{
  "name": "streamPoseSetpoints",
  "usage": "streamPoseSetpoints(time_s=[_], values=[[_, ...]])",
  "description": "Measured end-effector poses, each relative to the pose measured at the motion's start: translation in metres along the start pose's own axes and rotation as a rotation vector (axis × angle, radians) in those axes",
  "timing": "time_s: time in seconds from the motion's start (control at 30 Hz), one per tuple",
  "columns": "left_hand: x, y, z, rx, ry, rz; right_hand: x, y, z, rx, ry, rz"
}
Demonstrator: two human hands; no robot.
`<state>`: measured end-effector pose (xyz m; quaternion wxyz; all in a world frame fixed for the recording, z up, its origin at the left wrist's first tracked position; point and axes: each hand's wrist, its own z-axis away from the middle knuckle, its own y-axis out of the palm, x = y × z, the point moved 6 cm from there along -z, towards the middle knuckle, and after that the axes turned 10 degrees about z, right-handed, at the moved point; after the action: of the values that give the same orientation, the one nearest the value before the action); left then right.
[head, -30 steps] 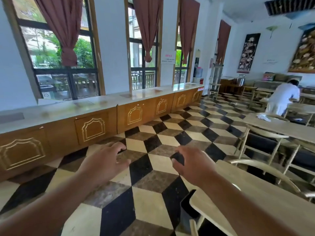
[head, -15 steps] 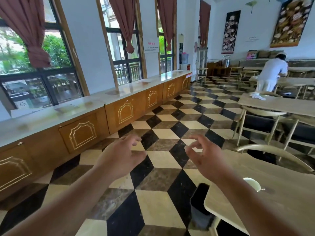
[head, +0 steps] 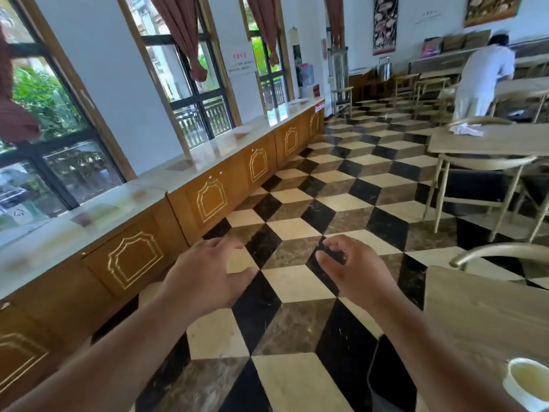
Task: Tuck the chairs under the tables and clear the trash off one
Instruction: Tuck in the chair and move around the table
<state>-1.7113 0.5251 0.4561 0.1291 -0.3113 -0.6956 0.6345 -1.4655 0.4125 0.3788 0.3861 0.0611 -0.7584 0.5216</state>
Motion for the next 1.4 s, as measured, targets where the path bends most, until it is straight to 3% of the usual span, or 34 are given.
streamPoseSetpoints(time_s=[0.23, 0.4, 0.6, 0.77, 1.0, 1.4], values=[[0.043, 0.031, -0.084, 0.119, 0.048, 0.084, 0.003, 0.043, -0.065, 0.057, 0.071, 0.115], [0.073, 0.034, -0.169, 0.111, 0.125, 0.155, 0.01, 0.042, -0.11, -0.061, 0.163, 0.171], [0.058, 0.013, -0.263, 0.131, 0.313, 0.239, 0.029, 0.006, -0.131, -0.238, 0.352, 0.164], [0.007, 0.006, -0.331, 0.108, 0.487, 0.316, 0.019, -0.027, -0.118, -0.404, 0.501, 0.215], [-0.097, 0.085, -0.35, 0.249, 0.8, 0.324, -0.033, -0.057, -0.088, -0.589, 0.664, 0.287], [-0.32, 0.151, -0.426, 0.314, 1.098, 0.191, -0.201, -0.113, -0.137, -0.766, 0.852, 0.122]])
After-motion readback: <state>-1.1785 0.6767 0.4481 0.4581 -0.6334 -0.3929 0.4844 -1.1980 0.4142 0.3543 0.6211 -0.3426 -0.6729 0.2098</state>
